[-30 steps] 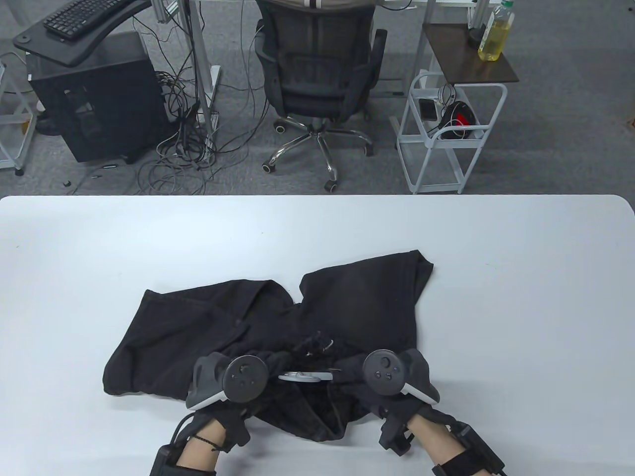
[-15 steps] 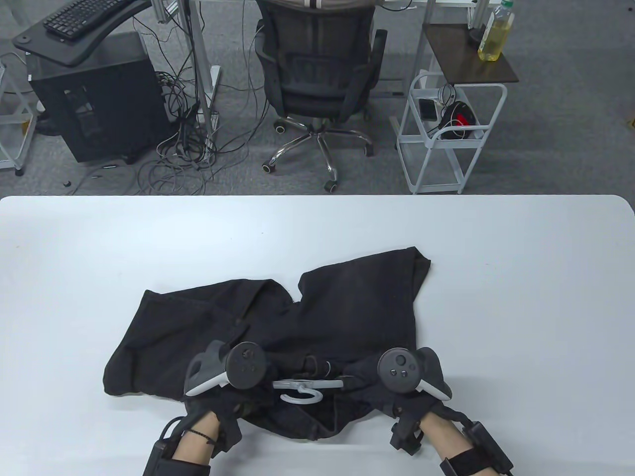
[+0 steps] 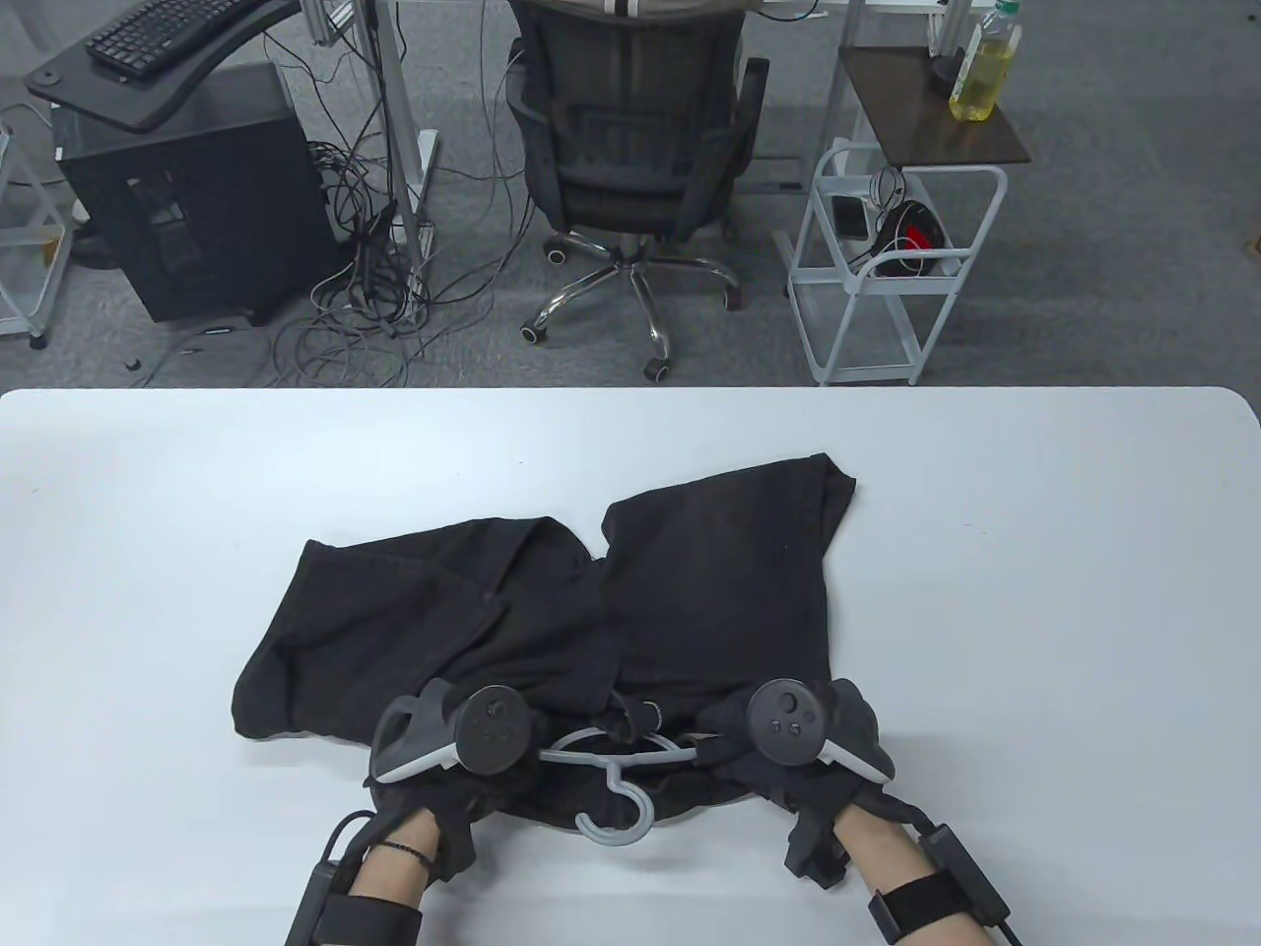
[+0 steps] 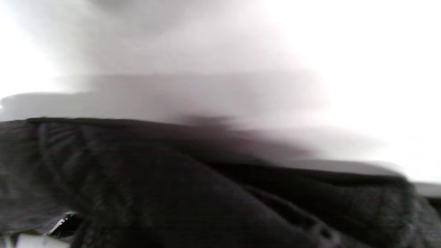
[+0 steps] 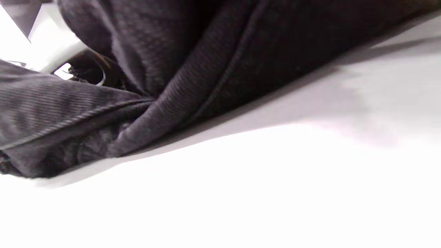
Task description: Hang trousers on hanger
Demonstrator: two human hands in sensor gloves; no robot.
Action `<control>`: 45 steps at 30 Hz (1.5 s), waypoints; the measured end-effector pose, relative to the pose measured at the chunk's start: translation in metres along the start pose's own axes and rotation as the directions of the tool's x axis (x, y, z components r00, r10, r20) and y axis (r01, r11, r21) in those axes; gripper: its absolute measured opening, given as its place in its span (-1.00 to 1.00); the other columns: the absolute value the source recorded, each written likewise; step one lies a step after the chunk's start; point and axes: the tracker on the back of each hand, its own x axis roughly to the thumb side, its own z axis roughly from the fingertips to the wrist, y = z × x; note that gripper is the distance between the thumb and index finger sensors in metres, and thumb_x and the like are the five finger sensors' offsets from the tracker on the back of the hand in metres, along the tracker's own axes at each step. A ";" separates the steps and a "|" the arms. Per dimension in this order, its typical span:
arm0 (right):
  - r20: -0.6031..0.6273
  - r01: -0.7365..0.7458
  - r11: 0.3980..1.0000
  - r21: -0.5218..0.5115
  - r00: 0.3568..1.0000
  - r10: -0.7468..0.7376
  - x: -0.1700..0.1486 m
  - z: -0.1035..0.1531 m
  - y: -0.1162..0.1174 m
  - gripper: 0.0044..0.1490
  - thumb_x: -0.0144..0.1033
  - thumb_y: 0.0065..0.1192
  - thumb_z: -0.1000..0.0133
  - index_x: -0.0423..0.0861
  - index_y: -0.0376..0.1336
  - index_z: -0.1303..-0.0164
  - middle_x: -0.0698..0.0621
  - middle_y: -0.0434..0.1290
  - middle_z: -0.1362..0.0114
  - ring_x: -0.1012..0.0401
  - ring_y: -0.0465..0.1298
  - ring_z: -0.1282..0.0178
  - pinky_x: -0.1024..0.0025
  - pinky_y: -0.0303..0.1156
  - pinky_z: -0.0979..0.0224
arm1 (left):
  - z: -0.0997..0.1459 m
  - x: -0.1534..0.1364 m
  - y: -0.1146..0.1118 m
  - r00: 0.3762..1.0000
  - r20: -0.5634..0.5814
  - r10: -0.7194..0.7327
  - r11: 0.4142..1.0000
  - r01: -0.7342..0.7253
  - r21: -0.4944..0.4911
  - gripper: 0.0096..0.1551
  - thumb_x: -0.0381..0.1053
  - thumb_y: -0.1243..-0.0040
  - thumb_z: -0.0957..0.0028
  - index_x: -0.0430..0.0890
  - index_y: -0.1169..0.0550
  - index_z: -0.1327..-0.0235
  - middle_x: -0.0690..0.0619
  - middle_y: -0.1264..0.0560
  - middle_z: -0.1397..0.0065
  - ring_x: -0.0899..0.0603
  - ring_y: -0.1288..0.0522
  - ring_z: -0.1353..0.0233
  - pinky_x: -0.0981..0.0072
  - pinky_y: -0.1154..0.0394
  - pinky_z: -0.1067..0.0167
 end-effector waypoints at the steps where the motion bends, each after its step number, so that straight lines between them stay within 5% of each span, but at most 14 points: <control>1: 0.010 -0.024 1.000 0.016 1.000 0.024 0.002 0.001 0.001 -0.20 0.08 0.51 0.15 0.17 0.27 -0.31 0.11 0.42 -0.36 0.22 0.30 -0.46 0.20 0.09 -0.65 | -0.001 0.000 -0.001 0.999 0.007 0.034 0.999 -0.034 -0.021 -0.27 0.14 -0.34 0.05 0.05 -0.35 -0.40 0.07 -0.42 -0.42 -0.15 -0.39 -0.44 -0.04 -0.25 -0.49; 7: 0.063 -0.028 0.994 0.105 0.998 0.022 0.011 0.006 0.000 0.03 0.31 0.35 0.17 0.05 0.19 -0.47 -0.01 0.33 -0.50 0.07 0.22 -0.54 0.03 0.01 -0.63 | 0.007 0.004 0.000 0.990 0.024 0.141 0.987 -0.139 -0.083 -0.02 0.27 -0.36 0.12 -0.04 -0.24 -0.52 -0.06 -0.29 -0.57 -0.28 -0.27 -0.53 -0.16 -0.14 -0.52; 20: 0.188 0.018 0.991 -0.133 0.982 0.007 0.037 0.028 -0.037 -0.10 0.27 0.28 0.11 0.05 0.28 -0.40 -0.02 0.44 -0.47 -0.01 0.37 -0.51 -0.07 0.18 -0.57 | 0.027 0.022 0.031 0.969 0.151 0.198 0.964 -0.220 0.151 -0.29 0.25 -0.21 -0.03 -0.03 -0.45 -0.40 -0.02 -0.51 -0.44 -0.27 -0.53 -0.38 -0.21 -0.43 -0.32; 24: 0.199 0.041 0.980 -0.196 0.980 -0.001 0.037 0.032 -0.042 -0.14 0.24 0.26 0.09 0.05 0.29 -0.39 -0.02 0.44 -0.47 0.00 0.37 -0.51 -0.06 0.18 -0.57 | 0.038 0.027 0.042 0.963 0.223 0.148 0.922 -0.216 0.321 -0.35 0.25 -0.20 -0.03 -0.02 -0.51 -0.33 0.00 -0.57 -0.37 -0.24 -0.59 -0.32 -0.18 -0.47 -0.29; 31: 0.183 0.057 0.941 -0.332 0.983 0.005 0.032 0.037 -0.053 -0.15 0.22 0.25 0.06 0.06 0.25 -0.43 -0.01 0.39 -0.51 0.00 0.32 -0.55 -0.06 0.10 -0.61 | 0.055 0.026 0.052 0.981 0.187 0.058 0.818 -0.154 0.554 -0.35 0.25 -0.20 -0.03 0.03 -0.47 -0.37 0.05 -0.53 -0.43 -0.22 -0.54 -0.39 -0.18 -0.43 -0.36; 45: 0.046 0.014 0.908 -0.419 0.999 0.005 0.015 0.038 -0.060 -0.05 0.25 0.22 0.04 0.08 0.09 -0.54 0.01 0.19 -0.67 0.00 0.13 -0.67 -0.10 -0.13 -0.67 | 0.056 0.023 0.049 0.995 0.038 -0.090 0.782 0.047 0.622 -0.24 0.30 -0.11 -0.07 0.04 -0.31 -0.50 0.03 -0.36 -0.58 -0.24 -0.37 -0.54 -0.23 -0.31 -0.44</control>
